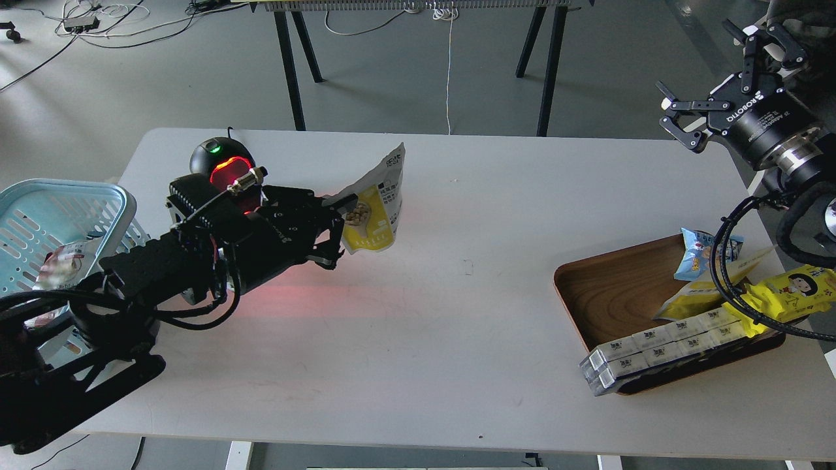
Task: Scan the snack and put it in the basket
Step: 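Lift the packet with the left gripper and hold it before the scanner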
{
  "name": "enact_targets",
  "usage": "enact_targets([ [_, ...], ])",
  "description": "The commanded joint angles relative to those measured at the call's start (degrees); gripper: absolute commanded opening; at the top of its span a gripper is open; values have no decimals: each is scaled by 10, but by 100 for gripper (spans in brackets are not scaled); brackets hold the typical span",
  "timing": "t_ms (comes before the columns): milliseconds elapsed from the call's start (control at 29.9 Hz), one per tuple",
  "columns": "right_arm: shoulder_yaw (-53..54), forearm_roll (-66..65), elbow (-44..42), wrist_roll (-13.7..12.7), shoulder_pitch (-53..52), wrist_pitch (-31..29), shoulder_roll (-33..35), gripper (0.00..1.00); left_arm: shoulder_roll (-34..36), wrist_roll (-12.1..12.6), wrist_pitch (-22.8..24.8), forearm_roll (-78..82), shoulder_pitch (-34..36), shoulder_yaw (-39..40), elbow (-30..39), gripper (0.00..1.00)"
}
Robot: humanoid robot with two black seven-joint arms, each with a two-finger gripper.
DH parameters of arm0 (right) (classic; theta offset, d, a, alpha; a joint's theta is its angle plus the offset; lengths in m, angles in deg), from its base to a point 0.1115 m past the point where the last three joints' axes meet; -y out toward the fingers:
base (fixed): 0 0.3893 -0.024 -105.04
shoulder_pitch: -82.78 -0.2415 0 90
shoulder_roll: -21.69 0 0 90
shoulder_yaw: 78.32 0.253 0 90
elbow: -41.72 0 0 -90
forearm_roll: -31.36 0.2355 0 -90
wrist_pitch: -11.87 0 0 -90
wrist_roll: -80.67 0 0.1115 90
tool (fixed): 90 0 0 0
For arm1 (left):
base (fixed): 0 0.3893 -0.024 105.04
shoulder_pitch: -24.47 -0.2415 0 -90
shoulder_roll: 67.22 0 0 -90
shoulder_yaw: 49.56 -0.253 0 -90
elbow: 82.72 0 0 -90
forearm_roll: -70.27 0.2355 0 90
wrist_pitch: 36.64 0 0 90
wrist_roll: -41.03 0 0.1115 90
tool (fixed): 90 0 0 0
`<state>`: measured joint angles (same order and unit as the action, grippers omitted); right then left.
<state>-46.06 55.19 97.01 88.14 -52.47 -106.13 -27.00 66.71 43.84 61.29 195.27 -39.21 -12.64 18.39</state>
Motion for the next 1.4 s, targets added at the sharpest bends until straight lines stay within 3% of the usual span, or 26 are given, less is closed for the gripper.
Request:
enact_targets([
  [0,0,0,0,1,0,0,0,99,32,-13,-6,0,0,3,0,1],
  [903,0,-6,0,0,1,0,0,99,125,-35,-29,0,-9,-8,0,2],
  [1371,0,-7,0,1,3,0,-3,99,128,-41,-25,0,-2,-12,0,2],
])
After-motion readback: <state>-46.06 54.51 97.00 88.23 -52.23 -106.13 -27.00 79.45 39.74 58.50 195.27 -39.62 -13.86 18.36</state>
